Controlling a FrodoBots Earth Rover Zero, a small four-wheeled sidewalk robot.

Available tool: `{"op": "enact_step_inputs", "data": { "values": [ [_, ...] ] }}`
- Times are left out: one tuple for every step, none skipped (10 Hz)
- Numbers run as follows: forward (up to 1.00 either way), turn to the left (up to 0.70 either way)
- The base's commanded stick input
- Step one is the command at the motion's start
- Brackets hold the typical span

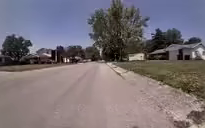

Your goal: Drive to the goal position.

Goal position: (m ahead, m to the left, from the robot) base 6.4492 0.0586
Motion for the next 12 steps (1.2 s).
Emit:
{"op": "enact_step_inputs", "data": {
  "values": [
    [0.70,0.00],
    [0.70,0.00],
    [0.70,0.00],
    [0.70,0.00],
    [0.70,0.00],
    [0.70,0.00],
    [0.70,0.00],
    [0.70,0.00],
    [0.70,0.00],
    [0.70,0.00],
    [0.70,0.00],
    [0.70,0.00]
  ]
}}
